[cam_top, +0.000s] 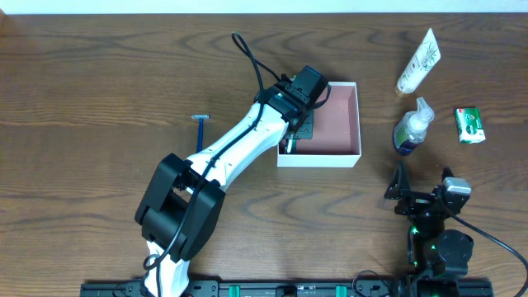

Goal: Pack container
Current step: 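Carry the toothbrush into the box and release it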

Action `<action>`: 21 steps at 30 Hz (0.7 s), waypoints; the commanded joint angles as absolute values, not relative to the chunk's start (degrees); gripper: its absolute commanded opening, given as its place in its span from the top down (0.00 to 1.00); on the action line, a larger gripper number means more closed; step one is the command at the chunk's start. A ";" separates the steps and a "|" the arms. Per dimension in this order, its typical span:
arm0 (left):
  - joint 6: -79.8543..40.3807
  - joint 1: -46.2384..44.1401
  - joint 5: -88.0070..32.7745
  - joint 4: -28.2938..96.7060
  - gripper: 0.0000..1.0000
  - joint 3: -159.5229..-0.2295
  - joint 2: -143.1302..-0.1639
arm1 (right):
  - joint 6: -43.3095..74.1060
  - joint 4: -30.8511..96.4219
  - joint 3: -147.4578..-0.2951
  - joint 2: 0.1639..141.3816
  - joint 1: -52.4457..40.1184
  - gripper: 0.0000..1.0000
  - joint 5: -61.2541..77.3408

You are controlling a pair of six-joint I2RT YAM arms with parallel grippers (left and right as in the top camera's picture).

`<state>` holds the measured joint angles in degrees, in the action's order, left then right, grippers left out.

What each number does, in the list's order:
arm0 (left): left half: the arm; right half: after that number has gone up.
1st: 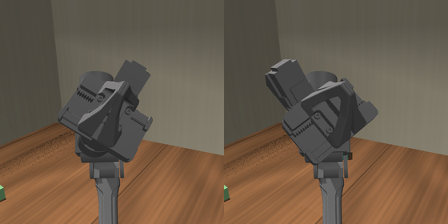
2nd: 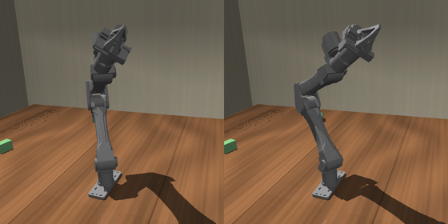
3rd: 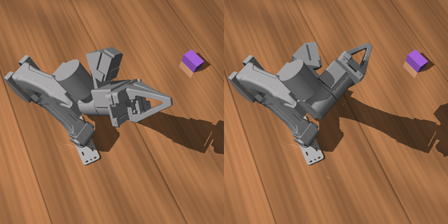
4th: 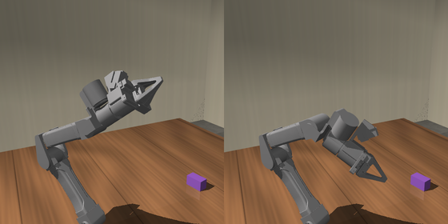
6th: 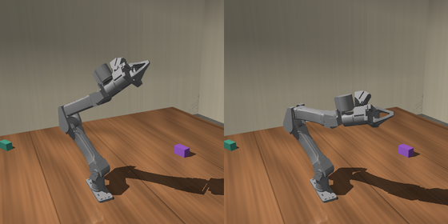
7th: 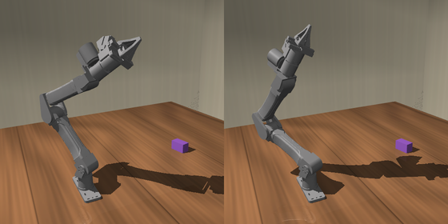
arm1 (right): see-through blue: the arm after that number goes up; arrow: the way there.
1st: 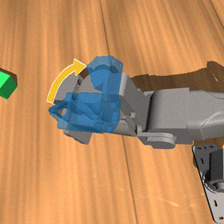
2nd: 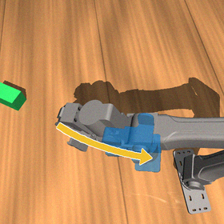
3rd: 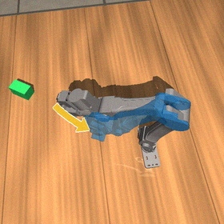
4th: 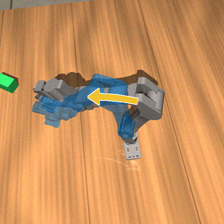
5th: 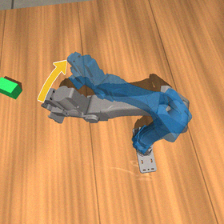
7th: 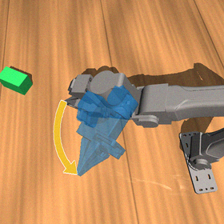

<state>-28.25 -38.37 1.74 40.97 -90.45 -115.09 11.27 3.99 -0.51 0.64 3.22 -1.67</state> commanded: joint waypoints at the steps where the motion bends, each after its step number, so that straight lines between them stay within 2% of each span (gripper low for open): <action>1: -27.44 -38.17 2.66 41.04 0.93 -89.78 -115.85 | 10.44 4.10 -0.32 0.38 3.79 0.01 -1.45; 21: -27.46 -38.17 2.63 40.82 0.93 -88.92 -115.87 | 10.44 4.10 -0.32 0.38 3.79 0.01 -1.45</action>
